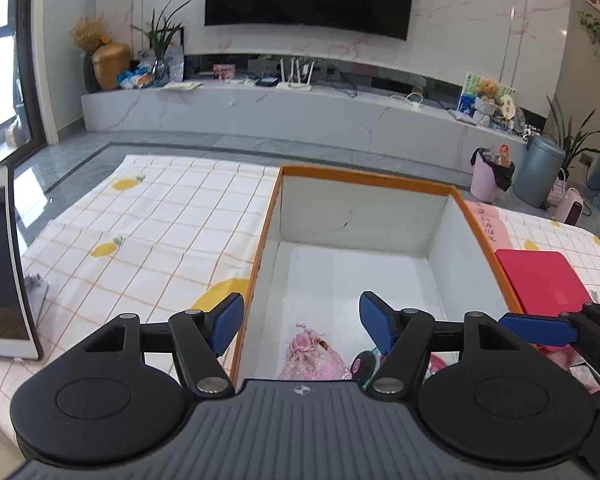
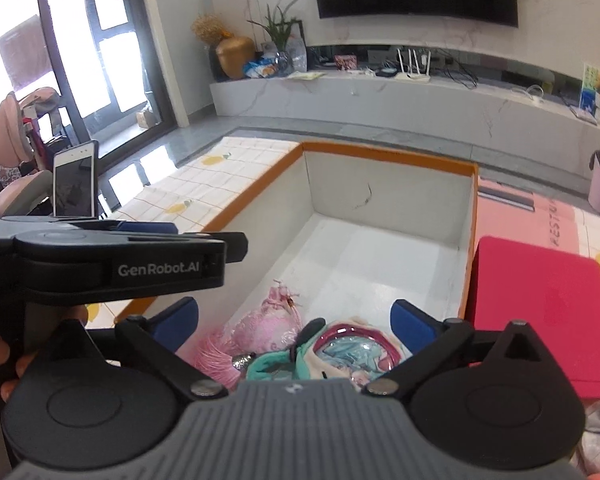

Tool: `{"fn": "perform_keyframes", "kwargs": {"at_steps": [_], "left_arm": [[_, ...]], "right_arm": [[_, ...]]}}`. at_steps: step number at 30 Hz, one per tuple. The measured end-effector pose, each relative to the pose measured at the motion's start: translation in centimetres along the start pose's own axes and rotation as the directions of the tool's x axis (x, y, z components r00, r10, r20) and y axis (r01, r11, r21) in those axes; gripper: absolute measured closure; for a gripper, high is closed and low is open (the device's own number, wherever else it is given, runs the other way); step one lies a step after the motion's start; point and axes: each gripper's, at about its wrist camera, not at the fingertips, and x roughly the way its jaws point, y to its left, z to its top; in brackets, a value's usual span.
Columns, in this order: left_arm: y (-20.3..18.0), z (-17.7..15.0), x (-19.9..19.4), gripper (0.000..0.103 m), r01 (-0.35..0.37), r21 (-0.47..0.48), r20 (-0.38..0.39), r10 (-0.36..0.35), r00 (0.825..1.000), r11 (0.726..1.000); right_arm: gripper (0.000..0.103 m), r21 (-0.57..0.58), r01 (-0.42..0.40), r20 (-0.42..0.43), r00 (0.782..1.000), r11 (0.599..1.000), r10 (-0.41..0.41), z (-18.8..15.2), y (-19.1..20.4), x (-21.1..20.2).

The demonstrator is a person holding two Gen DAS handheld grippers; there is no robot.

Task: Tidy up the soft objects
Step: 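Open both tools to drop the pouch and plush into the orange box, then move both tools back over the pile of soft items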

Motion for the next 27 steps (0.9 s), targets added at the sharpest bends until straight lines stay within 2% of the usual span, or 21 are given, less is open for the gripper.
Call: {"fn": "perform_keyframes", "kwargs": {"at_steps": [5,9,15,18,22,27], "left_arm": [[-0.5,0.1,-1.0,0.025,-0.009,0.029,0.042,0.008,0.999,1.000],[-0.9,0.3,-1.8,0.025,0.001,0.020,0.046,-0.001,0.999,1.000],[-2.2,1.1,-4.4,0.025,-0.007,0.018,0.113,0.005,0.994,1.000],[-3.3,1.6,-5.5,0.025,0.018,0.022,0.135,-0.021,0.991,1.000],[-5.2,1.8,-6.5,0.025,0.101,0.007,0.114,-0.101,0.988,0.995],[-8.0,1.6,-7.2,0.025,0.138,0.056,0.127,-0.144,0.982,0.989]], "right_arm": [[0.003,0.000,0.014,0.007,1.000,1.000,-0.014,0.0,0.2,-0.8],[0.003,0.016,0.031,0.035,0.999,0.999,-0.032,0.5,0.1,-2.4],[0.003,0.031,0.108,0.062,0.992,0.994,-0.110,0.9,-1.0,-6.2],[0.003,0.039,0.186,0.103,0.977,0.982,-0.189,1.3,-2.3,-8.7],[0.003,0.000,0.294,0.140,0.946,0.956,-0.291,1.4,-4.1,-12.0],[0.003,-0.007,0.385,0.131,0.915,0.923,-0.381,-0.6,-7.5,-15.5]]}}
